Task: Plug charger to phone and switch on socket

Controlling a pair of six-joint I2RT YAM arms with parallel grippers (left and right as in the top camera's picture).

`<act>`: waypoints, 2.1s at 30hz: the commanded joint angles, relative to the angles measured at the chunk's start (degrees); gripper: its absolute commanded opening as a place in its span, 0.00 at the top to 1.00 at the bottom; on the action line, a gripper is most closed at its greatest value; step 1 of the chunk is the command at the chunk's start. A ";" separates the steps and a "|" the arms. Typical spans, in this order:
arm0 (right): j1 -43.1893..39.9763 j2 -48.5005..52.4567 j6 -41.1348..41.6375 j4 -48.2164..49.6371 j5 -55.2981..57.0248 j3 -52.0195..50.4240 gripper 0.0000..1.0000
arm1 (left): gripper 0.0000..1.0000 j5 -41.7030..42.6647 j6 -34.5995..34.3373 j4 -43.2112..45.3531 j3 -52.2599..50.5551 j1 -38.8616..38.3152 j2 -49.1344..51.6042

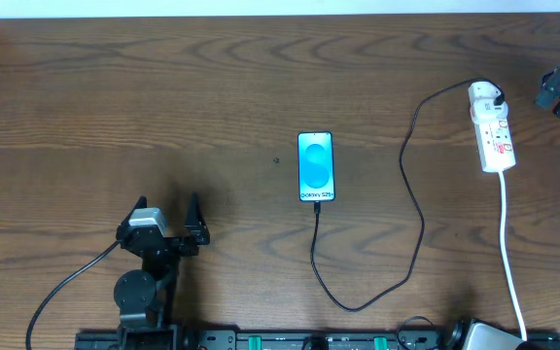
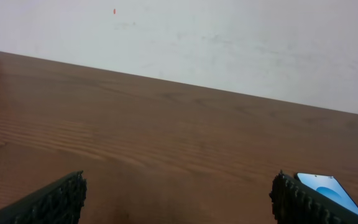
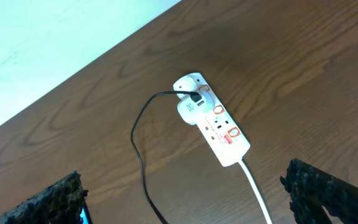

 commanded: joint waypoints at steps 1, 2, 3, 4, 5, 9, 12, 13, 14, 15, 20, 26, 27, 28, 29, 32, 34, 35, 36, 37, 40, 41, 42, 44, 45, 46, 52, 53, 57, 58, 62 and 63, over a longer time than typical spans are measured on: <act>-0.07 0.02 0.55 -0.07 0.44 0.22 0.01 | 0.05 0.31 0.52 -2.60 -0.50 0.35 -0.35; -0.07 0.02 0.57 -0.07 0.44 0.22 0.01 | 0.05 0.31 0.52 -2.60 -0.50 0.35 -0.35; -0.07 0.02 0.57 -0.07 0.42 0.22 0.01 | 0.05 0.31 0.52 -2.60 -0.50 0.35 -0.35; -0.07 0.02 0.55 -0.07 0.44 0.22 0.01 | 0.05 0.31 0.52 -2.60 -0.50 0.35 -0.35; -0.07 0.02 0.57 -0.07 0.44 0.22 0.01 | 0.05 0.31 0.52 -2.60 -0.50 0.35 -0.35; -0.15 0.28 0.52 -0.26 3.69 0.20 0.01 | 0.05 0.31 0.52 -2.60 -0.50 0.35 -0.35; -0.15 0.31 0.55 -0.39 4.90 0.20 0.01 | 0.05 0.33 0.52 -2.60 -0.50 0.35 -0.35; -0.15 0.28 0.55 -0.42 4.92 0.20 0.01 | 0.05 0.31 0.50 -2.60 -0.50 0.35 -0.35; -0.15 0.28 0.55 -0.48 4.90 0.20 0.01 | 0.05 0.33 0.52 -2.60 -0.50 0.35 -0.35; -0.15 0.26 0.55 -0.48 4.90 0.20 0.01 | 0.05 0.31 0.52 -2.60 -0.50 0.35 -0.35; -0.13 0.17 0.35 -0.42 5.33 0.15 0.01 | 0.05 0.33 0.52 -2.60 -0.50 0.35 -0.35; 2.84 -1.42 0.59 8.09 5.33 -6.54 0.01 | 0.05 0.31 0.52 -2.60 -0.50 0.35 -0.35; 3.82 -2.21 0.59 11.08 5.38 -9.03 0.01 | 0.05 0.31 0.52 -2.60 -0.50 0.35 -0.35; 4.98 -3.26 0.59 14.95 5.35 -12.31 0.01 | 0.05 0.33 0.52 -2.60 -0.50 0.35 -0.35; 5.97 -4.17 0.59 18.49 5.35 -15.34 0.01 | 0.05 0.31 0.52 -2.60 -0.50 0.35 -0.35; 8.85 -6.69 0.59 28.35 5.35 -24.50 0.01 | 0.05 0.31 0.52 -2.60 -0.50 0.35 -0.35; 10.56 -8.41 0.61 34.73 5.35 -30.97 0.01 | 0.05 0.31 0.52 -2.60 -0.50 0.35 -0.35; 11.30 -9.27 0.61 37.46 5.35 -33.94 0.01 | 0.05 0.31 0.52 -2.60 -0.50 0.35 -0.35; 12.09 -10.25 0.59 40.63 5.38 -37.44 0.01 | 0.05 0.31 0.52 -2.60 -0.50 0.35 -0.35; 12.48 -10.97 0.59 42.82 5.38 -39.87 0.01 | 0.05 0.31 0.52 -2.60 -0.50 0.35 -0.35; 13.62 -14.12 0.61 50.66 5.33 -49.24 0.01 | 0.05 0.33 0.52 -2.60 -0.50 0.35 -0.35; 13.92 -15.41 0.85 53.40 5.33 -52.63 0.01 | 0.05 0.31 0.52 -2.60 -0.50 0.35 -0.35; 14.16 -16.65 1.22 55.56 5.33 -55.49 0.01 | 0.05 0.33 0.52 -2.60 -0.50 0.35 -0.35; 14.32 -19.26 1.95 59.41 5.33 -60.92 0.01 | 0.05 0.31 0.52 -2.60 -0.50 0.35 -0.35; 14.29 -21.00 2.54 61.29 5.33 -63.87 0.01 | 0.05 0.33 0.52 -2.60 -0.50 0.35 -0.35; 14.29 -22.67 2.91 62.73 5.33 -66.29 0.01 | 0.05 0.31 0.52 -2.60 -0.50 0.35 -0.35; 14.29 -33.68 4.24 70.12 5.33 -79.32 0.01 | 0.05 0.33 0.52 -2.60 -0.50 0.35 -0.35; 14.29 -35.36 4.24 70.44 5.33 -80.78 0.01 | 0.05 0.31 0.52 -2.60 -0.50 0.35 -0.35; 14.40 -41.29 4.22 70.75 5.38 -85.50 0.01 | 0.05 0.31 0.52 -2.60 -0.50 0.35 -0.35; 14.40 -42.56 4.22 70.75 5.40 -86.40 0.01 | 0.05 0.33 0.52 -2.60 -0.50 0.35 -0.35; 14.43 -47.87 4.22 70.73 5.81 -89.74 0.01 | 0.05 0.31 0.50 -2.60 -0.50 0.35 -0.35; 14.51 -49.27 4.22 70.73 5.81 -90.60 0.01 | 0.05 0.31 0.50 -2.60 -0.50 0.35 -0.35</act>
